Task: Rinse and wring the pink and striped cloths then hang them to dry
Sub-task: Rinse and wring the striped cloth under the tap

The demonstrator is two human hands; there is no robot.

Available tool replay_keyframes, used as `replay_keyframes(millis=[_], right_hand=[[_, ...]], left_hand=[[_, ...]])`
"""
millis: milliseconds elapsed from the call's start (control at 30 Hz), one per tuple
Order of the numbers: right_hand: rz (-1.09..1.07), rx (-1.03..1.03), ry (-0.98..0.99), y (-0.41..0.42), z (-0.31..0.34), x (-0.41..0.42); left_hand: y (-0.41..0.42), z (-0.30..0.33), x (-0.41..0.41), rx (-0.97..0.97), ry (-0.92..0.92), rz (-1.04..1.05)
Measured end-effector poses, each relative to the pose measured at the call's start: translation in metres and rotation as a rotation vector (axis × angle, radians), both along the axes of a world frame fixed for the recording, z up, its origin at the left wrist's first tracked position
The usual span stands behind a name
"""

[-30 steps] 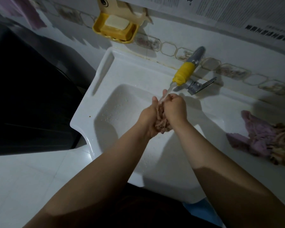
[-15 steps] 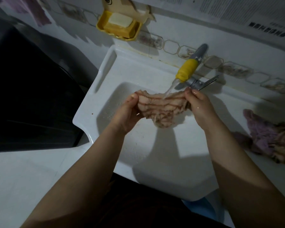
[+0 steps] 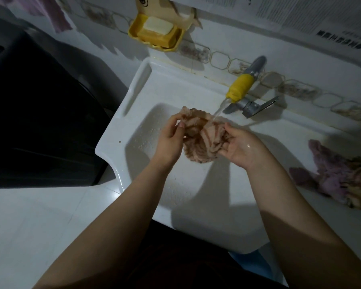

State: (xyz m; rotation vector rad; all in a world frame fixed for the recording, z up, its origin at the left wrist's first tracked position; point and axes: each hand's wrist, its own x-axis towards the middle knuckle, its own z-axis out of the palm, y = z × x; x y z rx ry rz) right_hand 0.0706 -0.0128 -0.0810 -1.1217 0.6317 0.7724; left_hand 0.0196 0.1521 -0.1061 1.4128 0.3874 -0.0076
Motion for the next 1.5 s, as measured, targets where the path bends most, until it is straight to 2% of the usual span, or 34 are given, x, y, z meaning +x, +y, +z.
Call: replay_keyframes(millis=[67,200,267,367,400,467,533,600,633,700,767,867,933,1000,1033,1167,1200,1300,1367,1433,1500], right_hand=[[-0.033,0.104,0.059,0.004,0.003,-0.002],[-0.098,0.238,0.038,0.015,0.004,-0.002],[-0.134,0.291,0.022,0.021,0.002,0.003],[-0.166,0.381,0.023,0.034,-0.003,0.006],[-0.178,0.403,0.030,0.036,-0.008,0.007],[-0.128,0.326,-0.015,0.035,-0.016,0.007],[-0.058,0.214,-0.076,0.032,-0.015,0.007],[-0.090,0.192,-0.055,0.030,-0.009,0.009],[-0.135,0.205,-0.030,0.029,-0.006,0.009],[-0.175,0.275,0.033,0.030,0.005,0.010],[-0.154,0.414,0.082,0.033,0.017,0.013],[-0.190,0.536,0.026,0.025,0.023,0.027],[-0.231,0.536,-0.021,0.015,0.027,0.034],[-0.162,0.426,-0.108,0.002,0.021,0.041],[-0.094,0.302,-0.150,-0.003,0.016,0.041],[0.204,-0.447,-0.421,-0.019,0.000,0.037],[0.306,-0.538,-0.475,-0.022,-0.003,0.033],[0.701,-0.594,-0.513,-0.027,-0.017,0.019],[0.875,-0.776,-0.526,-0.028,-0.024,0.015],[0.746,-0.871,-0.534,-0.022,-0.026,0.016],[0.478,-0.813,-0.576,-0.003,-0.023,0.009]], left_hand=[[-0.001,0.002,0.000,0.049,-0.029,-0.004],[-0.006,0.012,-0.003,0.252,-0.176,-0.076],[-0.010,0.015,-0.007,0.530,-0.332,-0.213],[-0.014,0.009,-0.015,1.172,-0.443,-0.442],[-0.016,0.008,-0.019,1.250,-0.478,-0.495],[-0.016,0.008,-0.027,1.165,-0.614,-0.484],[-0.016,0.008,-0.030,0.973,-0.630,-0.271],[-0.011,0.007,-0.017,0.758,-0.360,-0.024],[-0.008,0.008,-0.007,0.621,-0.169,-0.018],[-0.004,-0.003,0.011,0.306,0.155,-0.173],[-0.003,-0.016,0.021,0.120,0.354,-0.317],[-0.005,-0.032,0.018,0.097,0.432,-0.432],[-0.001,-0.045,0.016,0.092,0.425,-0.424],[0.007,-0.054,0.016,0.035,0.409,-0.353],[0.010,-0.052,0.015,0.012,0.405,-0.314],[0.023,-0.039,0.020,-0.095,0.319,-0.190],[0.024,-0.036,0.024,-0.114,0.277,-0.164],[0.019,-0.026,0.034,-0.110,0.230,-0.059],[0.010,-0.020,0.039,-0.190,0.265,0.038],[0.001,-0.017,0.042,-0.254,0.335,0.149],[-0.011,-0.014,0.047,-0.323,0.434,0.216]])
